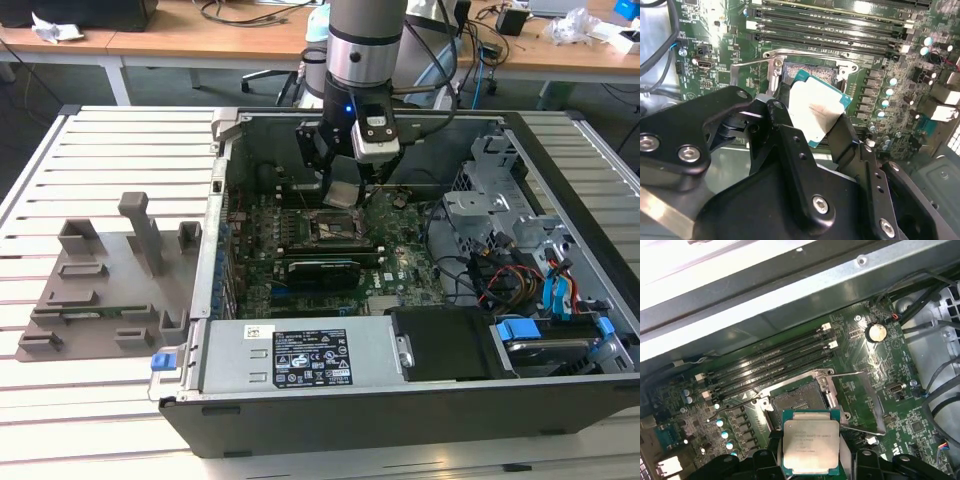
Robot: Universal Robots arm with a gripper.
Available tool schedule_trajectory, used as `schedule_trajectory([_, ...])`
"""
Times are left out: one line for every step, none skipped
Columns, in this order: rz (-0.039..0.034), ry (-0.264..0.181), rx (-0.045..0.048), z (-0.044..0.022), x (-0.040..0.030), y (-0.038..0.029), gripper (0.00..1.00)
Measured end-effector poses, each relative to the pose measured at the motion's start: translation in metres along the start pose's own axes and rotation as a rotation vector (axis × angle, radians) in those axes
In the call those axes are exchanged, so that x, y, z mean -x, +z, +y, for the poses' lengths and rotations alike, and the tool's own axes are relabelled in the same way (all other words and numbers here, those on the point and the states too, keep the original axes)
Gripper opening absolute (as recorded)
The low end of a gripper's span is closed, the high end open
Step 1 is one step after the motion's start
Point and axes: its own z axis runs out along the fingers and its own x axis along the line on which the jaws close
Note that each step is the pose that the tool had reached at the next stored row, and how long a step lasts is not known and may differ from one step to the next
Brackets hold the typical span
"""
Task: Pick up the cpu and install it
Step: 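Place the cpu into insertion slot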
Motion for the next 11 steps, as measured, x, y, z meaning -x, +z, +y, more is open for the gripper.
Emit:
schedule_trajectory([0.0006,0.015,-0.0002,0.0,0.0,0.0,0.55])
schedule_trajectory([0.0011,0.028,-0.0003,0.0,0.0,0.0001,0.55])
schedule_trajectory([0.0015,0.04,-0.0005,0.0,0.0,0.0001,0.55])
schedule_trajectory([0.0019,0.049,-0.0006,0.0,0.0,0.0002,0.55])
schedule_trajectory([0.0023,0.061,-0.0006,0.0,0.0,0.0003,0.55])
schedule_trajectory([0.0026,0.069,-0.0008,0.0,0.0,0.0003,0.55])
schedule_trajectory([0.0029,0.075,-0.0008,0.0,0.0,0.0003,0.55])
schedule_trajectory([0.0032,0.083,-0.0009,0.0,0.0,0.0003,0.55])
schedule_trajectory([0.0034,0.088,-0.0009,0.0,0.0,0.0003,0.55])
schedule_trajectory([0.0036,0.095,-0.0011,0.0,0.0,0.0003,0.55])
schedule_trajectory([0.004,0.106,-0.0011,0.0,0.0,0.0004,0.55])
